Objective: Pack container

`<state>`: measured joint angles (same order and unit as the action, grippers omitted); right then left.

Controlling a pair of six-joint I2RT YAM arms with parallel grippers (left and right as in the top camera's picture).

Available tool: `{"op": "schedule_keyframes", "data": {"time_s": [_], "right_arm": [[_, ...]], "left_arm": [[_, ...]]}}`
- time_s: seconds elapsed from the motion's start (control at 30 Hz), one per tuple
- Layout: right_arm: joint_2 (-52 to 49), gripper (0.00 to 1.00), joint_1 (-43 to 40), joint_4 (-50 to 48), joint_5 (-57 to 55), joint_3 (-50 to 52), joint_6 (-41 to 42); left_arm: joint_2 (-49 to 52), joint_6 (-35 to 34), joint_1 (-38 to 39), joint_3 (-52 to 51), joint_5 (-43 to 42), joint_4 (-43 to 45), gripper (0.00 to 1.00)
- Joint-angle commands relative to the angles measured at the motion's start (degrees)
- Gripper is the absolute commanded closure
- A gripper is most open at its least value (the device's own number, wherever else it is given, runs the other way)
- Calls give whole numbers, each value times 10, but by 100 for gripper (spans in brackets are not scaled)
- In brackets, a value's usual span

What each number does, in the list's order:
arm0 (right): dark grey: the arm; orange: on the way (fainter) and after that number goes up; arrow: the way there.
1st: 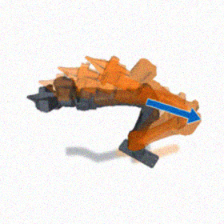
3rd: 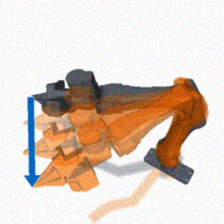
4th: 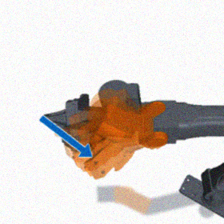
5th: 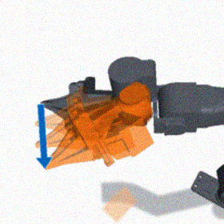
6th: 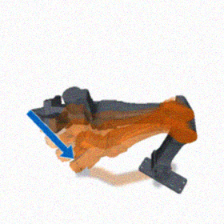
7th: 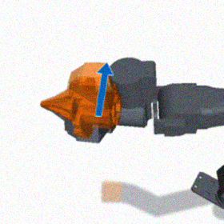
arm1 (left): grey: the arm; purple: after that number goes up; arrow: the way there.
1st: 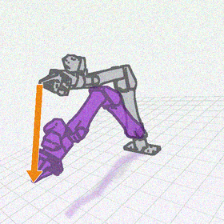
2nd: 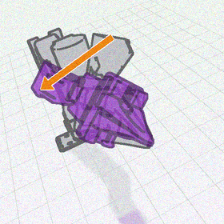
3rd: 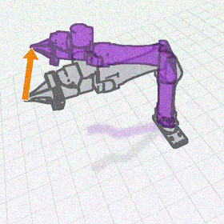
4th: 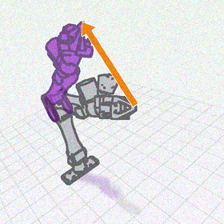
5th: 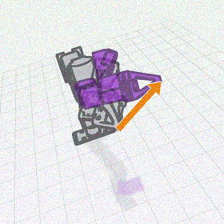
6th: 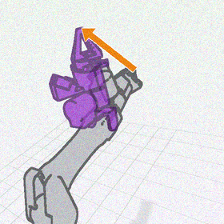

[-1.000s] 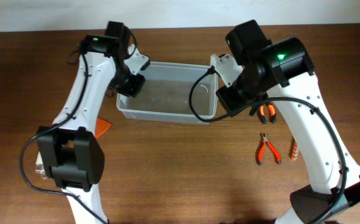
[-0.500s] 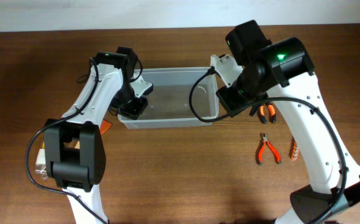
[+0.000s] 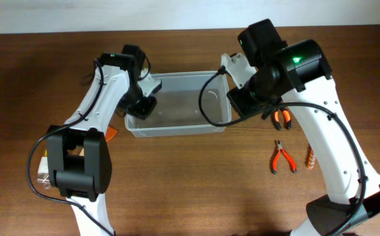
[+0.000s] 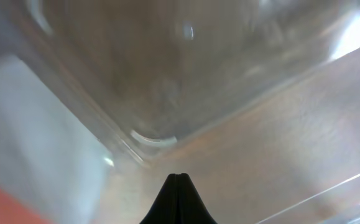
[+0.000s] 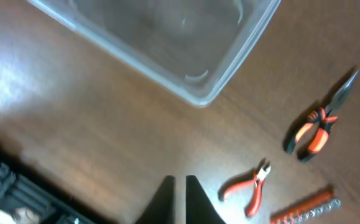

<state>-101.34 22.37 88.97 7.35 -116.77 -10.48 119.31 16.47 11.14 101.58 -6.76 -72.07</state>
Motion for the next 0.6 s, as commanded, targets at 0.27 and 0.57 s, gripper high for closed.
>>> {"op": "schedule_keyframes", "data": {"time_s": [0.27, 0.57], "right_arm": [[-1, 10, -11, -113, -139, -12, -14], [73, 1, -146, -46, -167, -67, 55]], "left_arm": [[-5, -20, -11, 326, 77, -130, 35], [-98, -63, -80, 368, 77, -210, 1]]}}
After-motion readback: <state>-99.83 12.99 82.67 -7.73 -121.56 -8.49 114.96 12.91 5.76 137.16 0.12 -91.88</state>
